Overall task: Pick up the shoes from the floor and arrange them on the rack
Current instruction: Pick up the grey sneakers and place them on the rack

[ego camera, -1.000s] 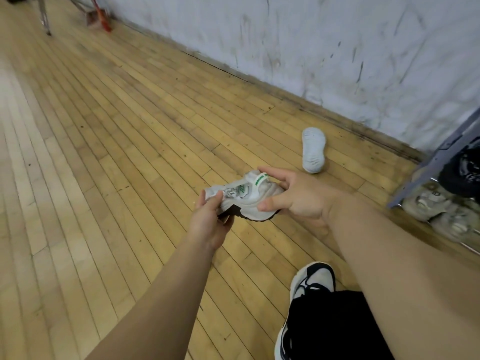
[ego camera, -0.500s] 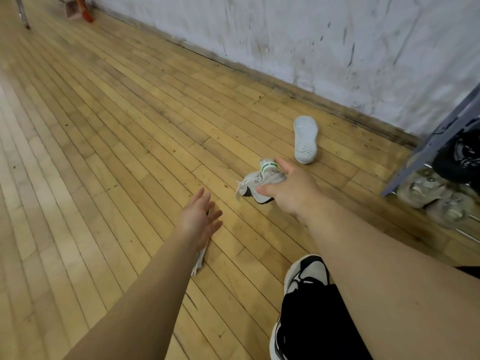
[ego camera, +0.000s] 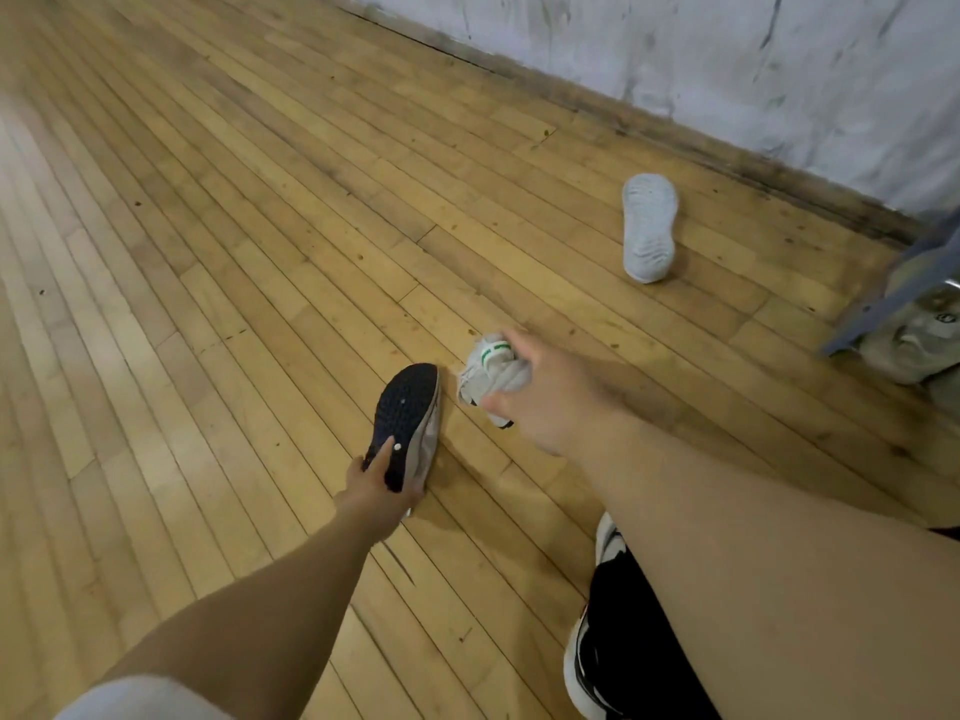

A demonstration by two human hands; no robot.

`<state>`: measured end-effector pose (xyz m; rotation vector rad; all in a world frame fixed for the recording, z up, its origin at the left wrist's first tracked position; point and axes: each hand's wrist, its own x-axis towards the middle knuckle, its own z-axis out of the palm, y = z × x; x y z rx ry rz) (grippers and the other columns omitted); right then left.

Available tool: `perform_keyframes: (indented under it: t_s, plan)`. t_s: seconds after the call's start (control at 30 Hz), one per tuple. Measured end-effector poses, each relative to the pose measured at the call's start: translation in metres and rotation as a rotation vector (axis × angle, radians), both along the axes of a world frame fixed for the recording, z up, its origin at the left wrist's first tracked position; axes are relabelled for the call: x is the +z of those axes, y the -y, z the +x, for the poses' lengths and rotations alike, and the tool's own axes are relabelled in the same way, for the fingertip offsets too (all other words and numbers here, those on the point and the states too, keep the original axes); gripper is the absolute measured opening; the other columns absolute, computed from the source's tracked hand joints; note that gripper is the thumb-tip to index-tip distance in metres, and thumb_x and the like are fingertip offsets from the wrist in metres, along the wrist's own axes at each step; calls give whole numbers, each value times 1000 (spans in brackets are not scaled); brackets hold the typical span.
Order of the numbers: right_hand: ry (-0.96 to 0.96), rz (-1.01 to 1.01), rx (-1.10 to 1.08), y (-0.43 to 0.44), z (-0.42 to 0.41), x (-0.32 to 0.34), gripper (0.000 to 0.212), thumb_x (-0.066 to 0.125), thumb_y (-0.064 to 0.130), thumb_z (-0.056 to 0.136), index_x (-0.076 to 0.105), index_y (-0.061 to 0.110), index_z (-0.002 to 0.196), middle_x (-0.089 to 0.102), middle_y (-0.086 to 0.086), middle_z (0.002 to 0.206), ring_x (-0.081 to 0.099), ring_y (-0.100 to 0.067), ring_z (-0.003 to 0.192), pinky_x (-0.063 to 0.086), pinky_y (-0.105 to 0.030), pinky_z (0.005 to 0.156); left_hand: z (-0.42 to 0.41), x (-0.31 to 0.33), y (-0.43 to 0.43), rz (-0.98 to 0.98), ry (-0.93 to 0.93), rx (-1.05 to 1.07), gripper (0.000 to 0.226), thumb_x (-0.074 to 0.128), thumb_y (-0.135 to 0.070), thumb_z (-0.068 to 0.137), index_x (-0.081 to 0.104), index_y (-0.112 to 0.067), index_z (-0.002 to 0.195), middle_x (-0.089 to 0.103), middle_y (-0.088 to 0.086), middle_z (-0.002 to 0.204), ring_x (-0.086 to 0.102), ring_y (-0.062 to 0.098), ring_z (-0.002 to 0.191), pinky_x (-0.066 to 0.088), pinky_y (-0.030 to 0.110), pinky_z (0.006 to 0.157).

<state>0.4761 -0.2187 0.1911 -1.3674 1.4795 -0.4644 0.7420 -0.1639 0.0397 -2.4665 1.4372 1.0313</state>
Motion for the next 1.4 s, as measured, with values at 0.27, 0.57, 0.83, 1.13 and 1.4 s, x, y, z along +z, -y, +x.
perform_keyframes:
  t_s: [0.27, 0.57, 0.83, 1.13, 1.4]
  plan:
    - [-96, 174, 58, 1, -11, -33, 94, 80, 29, 88, 21, 37, 162, 42, 7, 156, 50, -15, 131, 43, -22, 99, 4, -22, -1, -86, 178, -137, 102, 65, -34, 92, -14, -53, 153, 37, 4, 146, 59, 28, 96, 61, 39, 68]
    - [-34, 209, -62, 20, -10, -23, 84, 73, 10, 93, 27, 30, 160, 47, 3, 152, 54, -18, 128, 49, -20, 87, -16, 17, 17, -216, -656, 412, 48, 36, -27, 110, 37, -61, 143, 53, 5, 142, 67, 25, 109, 61, 43, 83]
    - [91, 49, -288, 2, -26, 20, 80, 69, 9, 92, 34, 36, 158, 49, 10, 151, 56, -13, 123, 45, -17, 86, -73, 77, 25, -337, -974, 725, 39, 63, -24, 97, 57, -29, 136, 69, 8, 119, 72, 28, 104, 59, 42, 84]
    - [135, -439, -416, -12, -91, 180, 73, 75, 16, 90, 43, 45, 149, 54, 18, 133, 58, -6, 110, 53, -22, 87, -168, 242, 55, -577, -1330, 342, 38, 68, -7, 95, 57, -35, 118, 66, 10, 129, 71, 28, 108, 58, 36, 86]
    - [-136, -827, -690, -140, -260, 313, 78, 77, 21, 88, 40, 53, 149, 50, 20, 144, 53, 1, 125, 41, -18, 99, -322, 411, 40, -564, -1623, -186, 50, 63, 7, 93, 60, -34, 121, 68, 12, 127, 71, 29, 111, 56, 44, 95]
